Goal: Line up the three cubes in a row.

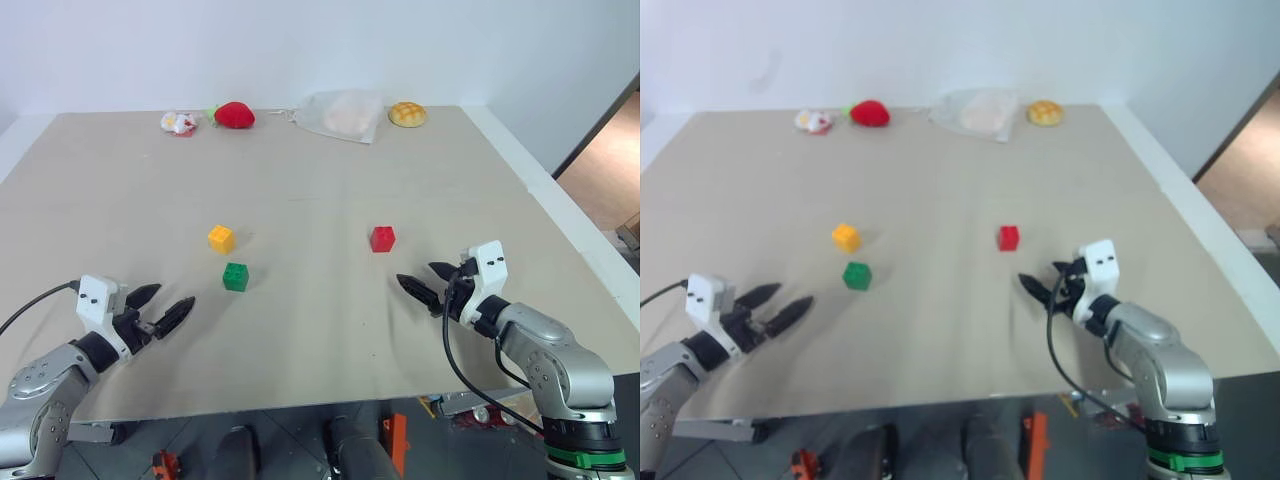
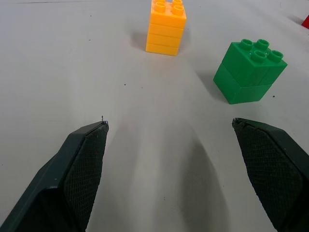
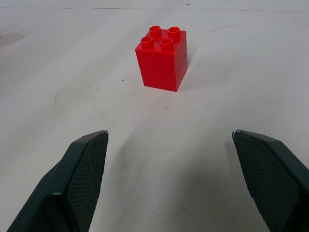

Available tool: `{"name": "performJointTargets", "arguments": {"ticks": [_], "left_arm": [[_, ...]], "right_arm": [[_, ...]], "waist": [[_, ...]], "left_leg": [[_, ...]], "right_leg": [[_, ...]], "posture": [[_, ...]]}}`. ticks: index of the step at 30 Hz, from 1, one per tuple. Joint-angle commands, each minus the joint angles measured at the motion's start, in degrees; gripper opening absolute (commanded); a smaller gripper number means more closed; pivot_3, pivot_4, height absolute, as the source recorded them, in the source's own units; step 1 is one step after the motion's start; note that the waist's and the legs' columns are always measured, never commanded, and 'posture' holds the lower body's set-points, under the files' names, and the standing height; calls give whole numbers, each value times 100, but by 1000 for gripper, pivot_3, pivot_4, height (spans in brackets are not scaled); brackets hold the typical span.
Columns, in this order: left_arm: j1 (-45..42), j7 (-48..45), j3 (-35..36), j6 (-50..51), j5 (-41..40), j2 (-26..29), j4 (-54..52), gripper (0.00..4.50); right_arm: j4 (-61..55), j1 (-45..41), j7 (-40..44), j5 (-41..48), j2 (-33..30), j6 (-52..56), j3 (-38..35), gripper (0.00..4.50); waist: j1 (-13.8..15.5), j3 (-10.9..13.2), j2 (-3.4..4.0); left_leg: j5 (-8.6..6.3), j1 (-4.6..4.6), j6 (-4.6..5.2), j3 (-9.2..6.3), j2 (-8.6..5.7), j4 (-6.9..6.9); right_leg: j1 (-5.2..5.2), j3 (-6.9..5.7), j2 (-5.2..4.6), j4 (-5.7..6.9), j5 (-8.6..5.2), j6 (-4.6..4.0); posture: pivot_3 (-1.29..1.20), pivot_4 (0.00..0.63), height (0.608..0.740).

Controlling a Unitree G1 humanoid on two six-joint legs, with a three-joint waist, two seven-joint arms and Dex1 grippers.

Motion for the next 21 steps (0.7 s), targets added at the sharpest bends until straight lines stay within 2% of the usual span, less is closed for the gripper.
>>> {"name": "performJointTargets", "arguments": {"ticks": [1, 4, 8, 14, 21], "left_arm": [[153, -357, 49, -228, -3, 163, -334, 4248], [138, -1123, -161, -477, -21, 503, -541, 4248], [-109, -1583, -413, -558, -33, 713, -650, 4248], [-552, -1795, -931, -513, 73, 801, -887, 4248], [-896, -1675, -1057, -394, 6, 714, -968, 4248]], "right_arm": [[6, -298, -117, -163, -9, -111, 114, 4285], [111, -714, -460, -399, 177, 16, 428, 4285], [133, -1019, -673, -589, 349, 120, 718, 4285], [409, -1300, -933, -980, 578, 163, 1174, 4285], [1040, -1659, -1174, -1405, 832, -171, 1302, 4285]], "waist": [[0, 0, 0], [-44, 0, -4], [-22, -1, -2], [-14, -1, -3], [-9, 0, -3]], "left_leg": [[0, 0, 0, 0, 0, 0], [0, 2, 0, 9, 4, 0], [2, 4, 3, 4, 4, -1], [2, -7, 3, 5, 1, -1], [3, -4, 5, 2, 4, -2]], "right_leg": [[0, 0, 0, 0, 0, 0], [-6, 4, 0, 0, 5, -6], [-3, -2, 1, 3, 7, -8], [-5, 3, 0, 2, 6, 0], [-5, 3, 8, 5, 10, 3]], "posture": [[0, 150, 739], [0, 150, 739], [0, 150, 739], [0, 150, 739], [0, 150, 739]]}}
